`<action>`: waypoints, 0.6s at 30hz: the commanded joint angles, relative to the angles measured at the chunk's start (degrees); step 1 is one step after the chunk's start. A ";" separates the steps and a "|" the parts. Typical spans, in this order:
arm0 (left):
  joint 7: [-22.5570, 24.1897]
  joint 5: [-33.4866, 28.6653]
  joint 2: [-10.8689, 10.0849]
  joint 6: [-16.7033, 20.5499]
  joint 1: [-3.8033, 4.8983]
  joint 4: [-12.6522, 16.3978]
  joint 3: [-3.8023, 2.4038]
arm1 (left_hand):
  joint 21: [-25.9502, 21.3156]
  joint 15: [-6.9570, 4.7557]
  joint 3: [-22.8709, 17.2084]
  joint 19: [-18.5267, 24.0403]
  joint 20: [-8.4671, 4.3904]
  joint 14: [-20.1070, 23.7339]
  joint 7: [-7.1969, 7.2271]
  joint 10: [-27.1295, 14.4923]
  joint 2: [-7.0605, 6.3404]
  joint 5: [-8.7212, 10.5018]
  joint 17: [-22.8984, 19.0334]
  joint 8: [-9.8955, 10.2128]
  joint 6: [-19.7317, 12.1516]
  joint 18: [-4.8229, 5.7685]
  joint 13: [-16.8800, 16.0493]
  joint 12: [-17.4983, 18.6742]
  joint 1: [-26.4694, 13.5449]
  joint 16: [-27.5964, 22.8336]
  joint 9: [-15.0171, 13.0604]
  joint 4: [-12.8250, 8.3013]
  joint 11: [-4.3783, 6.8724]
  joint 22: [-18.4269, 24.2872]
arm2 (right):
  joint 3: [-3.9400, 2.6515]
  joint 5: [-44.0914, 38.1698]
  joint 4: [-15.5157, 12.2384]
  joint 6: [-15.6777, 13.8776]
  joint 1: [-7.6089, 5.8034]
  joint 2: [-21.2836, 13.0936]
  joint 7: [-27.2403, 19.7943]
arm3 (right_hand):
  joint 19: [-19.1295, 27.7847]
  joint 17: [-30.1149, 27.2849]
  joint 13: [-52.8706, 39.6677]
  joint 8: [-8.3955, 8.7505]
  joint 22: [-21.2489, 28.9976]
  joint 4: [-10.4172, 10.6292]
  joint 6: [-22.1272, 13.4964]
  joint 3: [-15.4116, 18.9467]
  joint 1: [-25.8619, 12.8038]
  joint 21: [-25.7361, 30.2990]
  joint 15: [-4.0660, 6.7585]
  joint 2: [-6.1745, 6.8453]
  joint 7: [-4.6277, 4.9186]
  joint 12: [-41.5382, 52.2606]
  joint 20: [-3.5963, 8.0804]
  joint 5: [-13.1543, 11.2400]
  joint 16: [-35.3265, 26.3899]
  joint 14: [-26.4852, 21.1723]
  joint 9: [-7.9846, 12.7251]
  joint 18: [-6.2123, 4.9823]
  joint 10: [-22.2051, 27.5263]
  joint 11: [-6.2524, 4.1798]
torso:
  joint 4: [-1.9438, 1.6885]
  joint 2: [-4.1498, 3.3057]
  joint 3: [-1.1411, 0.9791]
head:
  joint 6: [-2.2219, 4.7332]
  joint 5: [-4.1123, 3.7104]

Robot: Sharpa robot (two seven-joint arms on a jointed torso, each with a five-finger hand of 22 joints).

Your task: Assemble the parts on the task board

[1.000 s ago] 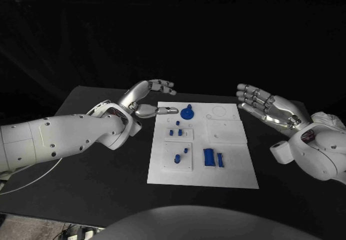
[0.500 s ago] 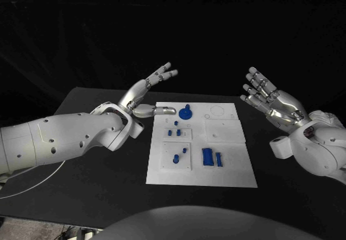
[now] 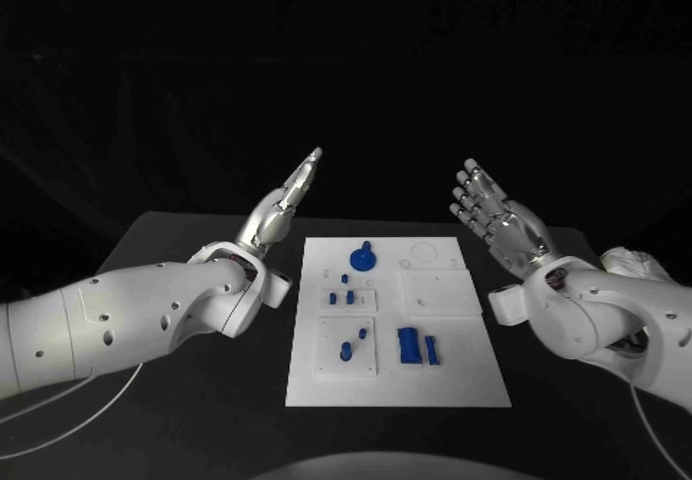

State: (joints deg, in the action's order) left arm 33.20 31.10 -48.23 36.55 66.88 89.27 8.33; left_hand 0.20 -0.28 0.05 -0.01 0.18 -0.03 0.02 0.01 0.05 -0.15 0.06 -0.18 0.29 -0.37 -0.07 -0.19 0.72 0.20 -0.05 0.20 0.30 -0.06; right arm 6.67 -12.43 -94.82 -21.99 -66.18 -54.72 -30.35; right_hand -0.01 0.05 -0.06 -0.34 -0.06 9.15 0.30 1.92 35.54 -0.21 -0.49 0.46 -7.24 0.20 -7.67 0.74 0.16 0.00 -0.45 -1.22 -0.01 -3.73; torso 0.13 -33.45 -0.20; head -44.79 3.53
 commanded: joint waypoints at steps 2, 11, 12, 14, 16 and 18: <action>-1.40 -13.24 1.08 3.45 -1.84 0.33 -2.09 | -0.20 0.28 -0.05 0.01 -0.18 0.03 -0.02 -0.01 -0.05 0.15 -0.06 0.18 -0.29 0.37 0.07 0.19 -0.72 -0.20 0.05 -0.20 -0.30 0.06 | -2.39 7.10 1.98 -12.46 2.37 3.97 0.25 | 0.01 -0.05 0.06 0.34 0.06 -3.13 -0.30 -1.92 -12.33 0.21 0.49 -0.46 2.51 -0.20 2.65 -0.74 -0.16 0.00 0.45 1.22 0.01 3.73 | -0.07 1.16 0.10 | 4.84 -1.64; -3.00 -27.50 3.05 6.74 -5.73 0.62 -7.07 | -0.20 0.28 -0.05 0.01 -0.18 0.03 -0.02 -0.01 -0.05 0.15 -0.06 0.18 -0.29 0.37 0.07 0.19 -0.72 -0.20 0.05 -0.20 -0.30 0.06 | -6.42 12.11 4.69 -21.56 5.81 9.67 0.53 | 0.01 -0.05 0.06 0.34 0.06 -4.96 -0.30 -1.92 -19.83 0.21 0.49 -0.46 7.24 -0.20 7.67 -0.74 -0.16 0.00 0.45 1.22 0.01 3.73 | -0.13 2.17 0.19 | 9.93 -3.36; -3.10 -28.35 3.16 6.94 -5.96 0.63 -7.37 | -0.20 0.28 -0.05 0.01 -0.18 0.03 -0.02 -0.01 -0.05 0.15 -0.06 0.18 -0.29 0.37 0.07 0.19 -0.72 -0.20 0.05 -0.20 -0.30 0.06 | -6.55 12.28 4.78 -21.86 5.92 9.86 0.54 | 0.01 -0.05 0.06 0.34 0.06 -5.13 -0.30 -1.92 -20.48 0.21 0.49 -0.46 7.24 -0.20 7.67 -0.74 -0.16 0.00 0.45 1.22 0.01 3.73 | -0.13 2.21 0.20 | 10.13 -3.43; -3.25 -29.72 3.35 7.25 -6.34 0.66 -7.85 | -0.20 0.28 -0.05 0.01 -0.18 0.03 -0.02 -0.01 -0.05 0.15 -0.06 0.18 -0.29 0.37 0.07 0.19 -0.72 -0.20 0.05 -0.20 -0.30 0.06 | -6.67 12.42 4.86 -22.13 6.02 10.03 0.55 | 0.01 -0.05 0.06 0.34 0.06 -9.15 -0.30 -1.92 -21.52 0.21 0.49 -0.46 7.24 -0.20 7.67 -0.74 -0.16 0.00 0.45 1.22 0.01 3.73 | -0.13 2.26 0.20 | 10.37 -3.52; -3.35 -30.61 3.48 7.46 -6.58 0.68 -8.16 | -0.20 0.28 -0.05 0.01 -0.18 0.03 -0.02 -0.01 -0.05 0.15 -0.06 0.18 -0.29 0.37 0.07 0.19 -0.72 -0.20 0.05 -0.20 -0.30 0.06 | -6.67 12.43 4.86 -22.13 6.02 10.03 0.55 | 0.01 -0.05 0.06 0.34 0.06 -9.15 -0.30 -1.92 -22.67 0.21 0.49 -0.46 7.24 -0.20 7.67 -0.74 -0.16 0.00 0.45 1.22 0.01 3.73 | -0.13 2.27 0.20 | 10.41 -3.53; -3.40 -31.09 3.54 7.57 -6.71 0.69 -8.32 | -0.20 0.28 -0.05 0.01 -0.18 0.03 -0.02 -0.01 -0.05 0.15 -0.06 0.18 -0.29 0.37 0.07 0.19 -0.72 -0.20 0.05 -0.20 -0.30 0.06 | -6.67 12.43 4.86 -22.13 6.02 10.03 0.55 | 0.01 -0.05 0.06 0.34 0.06 -9.15 -0.30 -1.92 -23.74 0.21 0.49 -0.46 7.24 -0.20 7.67 -0.74 -0.16 0.00 0.45 1.22 0.01 3.73 | -0.13 2.27 0.20 | 10.41 -3.53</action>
State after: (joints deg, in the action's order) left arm 30.21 4.41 -44.83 42.36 60.20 89.78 0.11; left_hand 0.21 -0.28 0.05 -0.01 0.18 -0.03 0.03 0.01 0.00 -0.15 0.07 -0.18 0.29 -0.39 -0.05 -0.19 0.43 0.20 -0.08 0.20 0.31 -0.06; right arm 0.04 -1.25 -89.95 -42.01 -60.19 -44.73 -29.62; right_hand 0.05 0.09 -0.09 -0.35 -0.08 2.16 -0.04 0.08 15.95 -0.22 -0.49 0.02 -1.17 0.20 -1.16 0.30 0.16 0.00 -0.07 -0.35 0.09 -0.60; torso 0.01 -31.29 -0.01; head -34.53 0.04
